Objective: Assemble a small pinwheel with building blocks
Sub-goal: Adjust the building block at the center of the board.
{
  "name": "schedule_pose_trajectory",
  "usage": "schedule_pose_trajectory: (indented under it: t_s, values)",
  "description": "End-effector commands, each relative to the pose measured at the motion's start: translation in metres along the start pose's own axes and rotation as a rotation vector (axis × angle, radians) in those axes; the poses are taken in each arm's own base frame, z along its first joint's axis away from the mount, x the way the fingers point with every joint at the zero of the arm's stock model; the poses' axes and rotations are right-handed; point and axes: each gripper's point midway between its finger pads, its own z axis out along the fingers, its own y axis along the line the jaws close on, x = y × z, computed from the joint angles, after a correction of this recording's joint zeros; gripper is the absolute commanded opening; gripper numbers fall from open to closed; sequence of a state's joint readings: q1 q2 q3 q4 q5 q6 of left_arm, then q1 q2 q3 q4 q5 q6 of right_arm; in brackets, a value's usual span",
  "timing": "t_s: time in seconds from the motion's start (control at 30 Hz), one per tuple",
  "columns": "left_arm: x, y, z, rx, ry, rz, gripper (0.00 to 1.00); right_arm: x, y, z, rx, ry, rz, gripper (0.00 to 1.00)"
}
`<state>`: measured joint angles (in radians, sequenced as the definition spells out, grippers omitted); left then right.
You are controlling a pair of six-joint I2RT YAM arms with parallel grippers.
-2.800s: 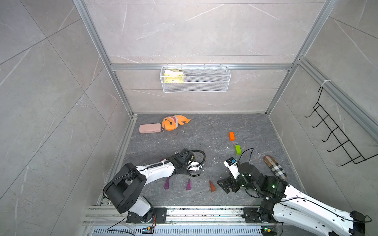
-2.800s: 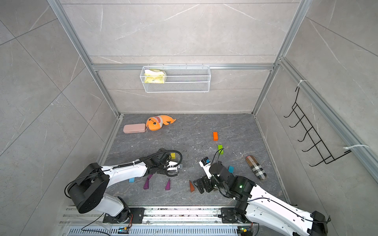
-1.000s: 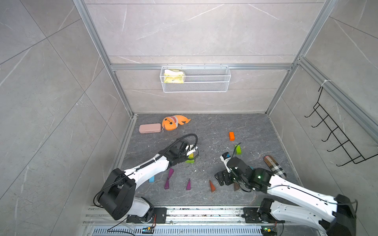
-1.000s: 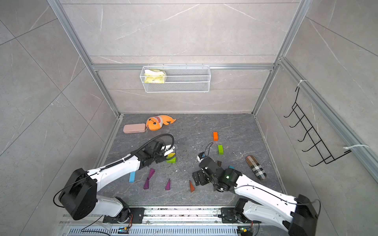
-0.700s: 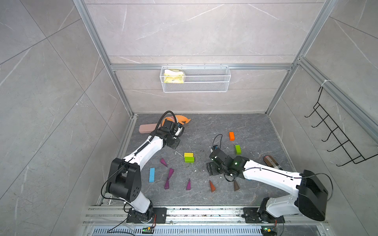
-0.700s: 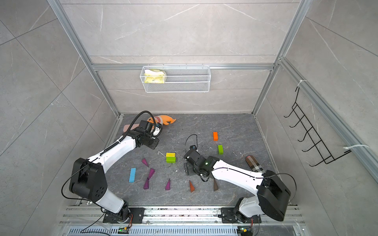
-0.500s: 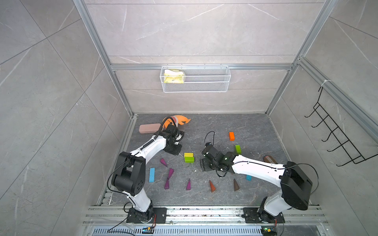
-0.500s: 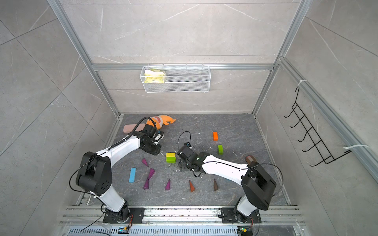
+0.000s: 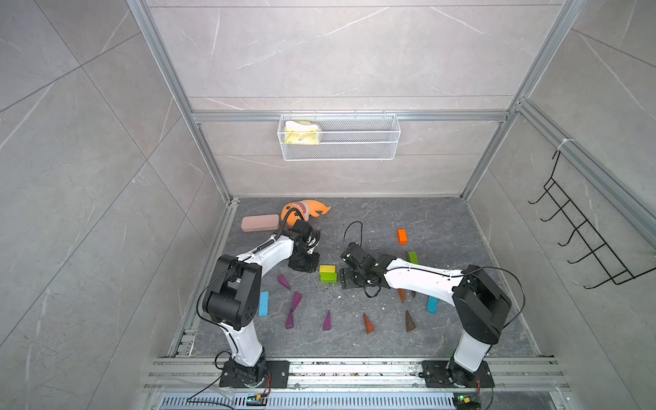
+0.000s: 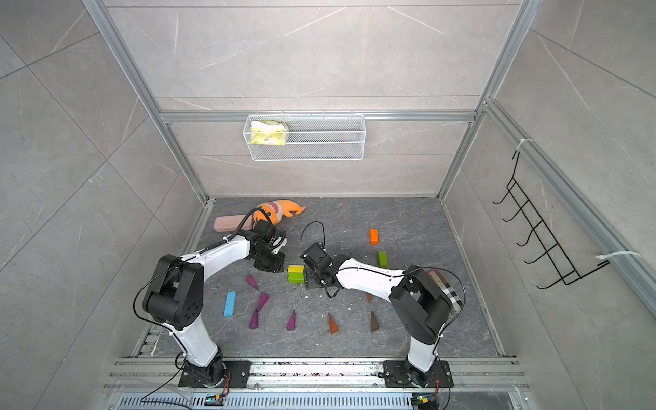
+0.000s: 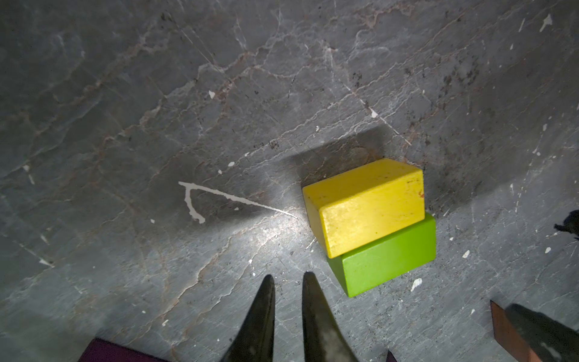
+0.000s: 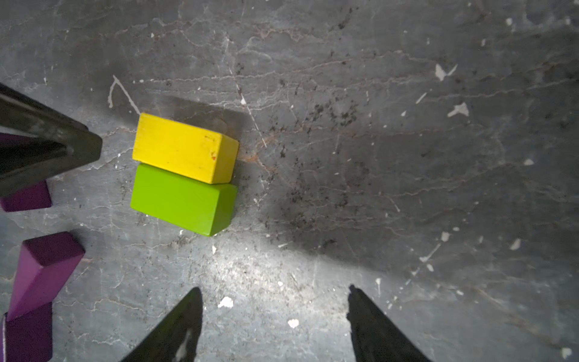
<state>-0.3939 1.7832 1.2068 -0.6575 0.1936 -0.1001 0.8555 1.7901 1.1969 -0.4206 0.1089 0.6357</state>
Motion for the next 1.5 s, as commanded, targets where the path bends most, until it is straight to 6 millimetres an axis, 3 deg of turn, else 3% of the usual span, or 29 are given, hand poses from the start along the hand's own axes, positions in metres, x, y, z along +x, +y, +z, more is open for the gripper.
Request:
schedule_pose_trajectory:
  t_s: [0.0,0.53,1.47]
  values:
    - [-0.004,-0.005,0.003,0.004,0.001,0.001,0.22,-0.001,0.002,0.001,-0.015,-0.001,-0.008,0.74]
    - [-0.006,-0.003,0.011,-0.026,0.002,0.024,0.25,0.005,-0.015,-0.017,-0.012,-0.044,-0.001,0.76]
    - [-0.008,-0.005,0.012,-0.062,-0.014,0.072,0.30,0.013,-0.021,-0.016,-0.013,-0.037,0.004,0.77]
